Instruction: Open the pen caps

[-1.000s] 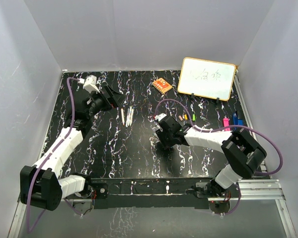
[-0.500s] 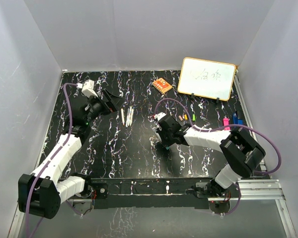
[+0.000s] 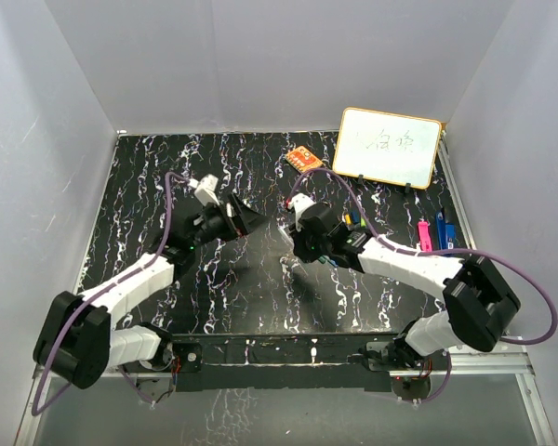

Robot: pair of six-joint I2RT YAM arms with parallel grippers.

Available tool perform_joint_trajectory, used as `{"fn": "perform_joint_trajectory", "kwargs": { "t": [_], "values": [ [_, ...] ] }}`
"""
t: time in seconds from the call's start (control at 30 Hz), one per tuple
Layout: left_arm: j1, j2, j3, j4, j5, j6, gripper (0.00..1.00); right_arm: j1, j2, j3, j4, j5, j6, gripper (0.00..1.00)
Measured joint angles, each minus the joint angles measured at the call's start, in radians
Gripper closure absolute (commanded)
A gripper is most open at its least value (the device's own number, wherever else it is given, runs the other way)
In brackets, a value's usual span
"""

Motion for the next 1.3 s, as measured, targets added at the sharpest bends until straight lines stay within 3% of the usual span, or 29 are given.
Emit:
{"fn": "perform_joint_trajectory", "kwargs": {
  "t": [0.3, 0.67, 0.93, 1.3],
  "values": [
    [-0.124, 0.15, 0.002, 0.07, -0.035, -0.035, 0.02, 0.001, -0.04, 0.032, 0.027, -0.019, 0.001, 1.0],
    [-0.18, 0.251, 0.049, 0.147, -0.057, -0.061, 0.08, 0.002, -0.074, 0.035, 0.058, -0.048, 0.0, 1.0],
    [-0.196, 0.285, 0.067, 0.192, -0.064, -0.087, 0.23, 0.002, -0.132, 0.035, 0.098, -0.063, 0.002, 1.0],
    [-0.202, 0.288, 0.068, 0.261, -0.064, -0.132, 0.54, 0.003, -0.132, 0.034, 0.115, -0.069, 0.002, 1.0]
  ]
}}
